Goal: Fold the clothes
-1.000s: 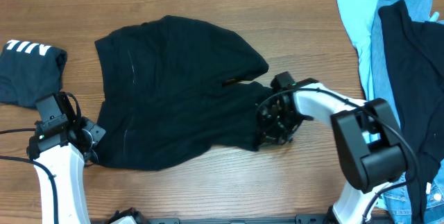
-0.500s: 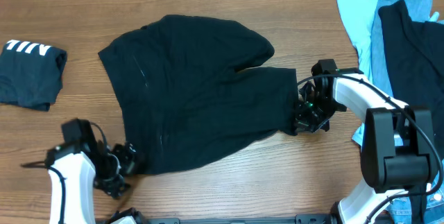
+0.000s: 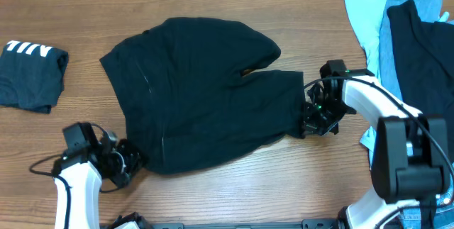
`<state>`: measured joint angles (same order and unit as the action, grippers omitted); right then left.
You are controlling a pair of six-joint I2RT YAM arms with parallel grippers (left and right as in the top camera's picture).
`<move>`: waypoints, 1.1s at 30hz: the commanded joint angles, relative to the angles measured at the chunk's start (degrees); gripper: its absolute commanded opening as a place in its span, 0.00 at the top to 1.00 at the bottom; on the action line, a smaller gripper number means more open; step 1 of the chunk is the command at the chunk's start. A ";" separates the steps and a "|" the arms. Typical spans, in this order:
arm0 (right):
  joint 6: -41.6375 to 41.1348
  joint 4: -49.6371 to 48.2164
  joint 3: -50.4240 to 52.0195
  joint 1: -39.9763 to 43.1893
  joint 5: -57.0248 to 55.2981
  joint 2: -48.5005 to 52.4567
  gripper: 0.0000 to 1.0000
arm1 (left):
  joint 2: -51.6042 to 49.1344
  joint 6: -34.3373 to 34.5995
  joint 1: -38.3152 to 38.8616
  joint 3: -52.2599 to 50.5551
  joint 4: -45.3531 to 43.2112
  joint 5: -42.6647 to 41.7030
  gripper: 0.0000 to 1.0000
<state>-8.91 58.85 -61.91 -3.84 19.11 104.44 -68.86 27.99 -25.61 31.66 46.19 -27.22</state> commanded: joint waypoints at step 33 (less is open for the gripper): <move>4.68 -15.93 -21.55 -1.33 -9.44 -7.65 0.96 | -9.49 5.49 -0.24 37.44 9.42 25.97 0.96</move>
<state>-4.21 47.09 -81.34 -6.09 22.37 94.21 -72.34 32.99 -24.14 68.75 58.76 -13.61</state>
